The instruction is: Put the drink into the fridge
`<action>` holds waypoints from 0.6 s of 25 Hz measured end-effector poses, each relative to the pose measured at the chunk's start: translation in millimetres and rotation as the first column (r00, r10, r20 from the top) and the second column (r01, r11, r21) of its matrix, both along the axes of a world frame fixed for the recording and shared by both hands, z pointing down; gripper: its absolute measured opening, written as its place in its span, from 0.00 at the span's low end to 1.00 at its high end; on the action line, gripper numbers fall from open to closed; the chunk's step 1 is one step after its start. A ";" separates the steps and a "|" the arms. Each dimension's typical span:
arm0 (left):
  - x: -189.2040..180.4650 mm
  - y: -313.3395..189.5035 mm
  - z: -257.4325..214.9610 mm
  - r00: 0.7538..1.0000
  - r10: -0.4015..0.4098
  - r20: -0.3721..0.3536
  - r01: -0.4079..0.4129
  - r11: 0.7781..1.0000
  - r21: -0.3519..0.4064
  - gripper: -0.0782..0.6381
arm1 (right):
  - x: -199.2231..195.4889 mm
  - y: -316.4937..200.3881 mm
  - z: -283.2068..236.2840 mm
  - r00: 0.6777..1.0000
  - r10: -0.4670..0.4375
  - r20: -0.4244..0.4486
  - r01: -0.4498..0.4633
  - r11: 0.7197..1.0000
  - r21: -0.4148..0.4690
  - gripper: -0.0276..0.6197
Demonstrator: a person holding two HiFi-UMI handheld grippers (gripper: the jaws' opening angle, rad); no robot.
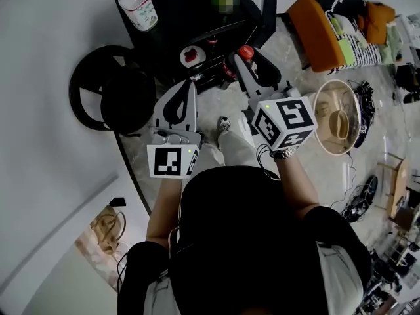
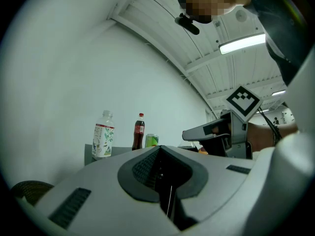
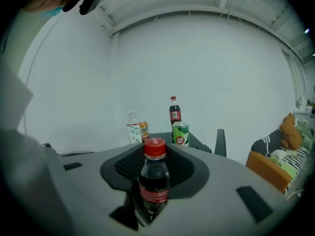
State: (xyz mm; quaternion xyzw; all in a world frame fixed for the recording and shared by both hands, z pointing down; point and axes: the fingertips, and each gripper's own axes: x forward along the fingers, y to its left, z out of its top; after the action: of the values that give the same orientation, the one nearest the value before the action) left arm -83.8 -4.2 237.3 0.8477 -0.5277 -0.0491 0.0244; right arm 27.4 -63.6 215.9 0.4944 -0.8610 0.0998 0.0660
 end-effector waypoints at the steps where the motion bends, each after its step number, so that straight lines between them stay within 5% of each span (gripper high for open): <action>1: 0.3 -1.7 1.8 1.000 -0.008 -0.001 0.008 1.000 -0.006 0.12 | 1.5 -0.8 4.9 1.000 -0.003 -0.002 0.003 1.000 -0.010 0.26; 15: 3.3 -19.4 43.1 0.990 -0.135 0.032 0.136 0.990 -0.042 0.12 | 2.4 -22.1 72.1 0.990 -0.141 -0.019 0.140 0.989 -0.052 0.26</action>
State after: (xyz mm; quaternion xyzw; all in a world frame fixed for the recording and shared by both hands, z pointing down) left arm -80.6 -23.6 280.3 0.8098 -0.5852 -0.0265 0.0321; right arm 29.8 -85.7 288.0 0.4318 -0.8900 0.1110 0.0953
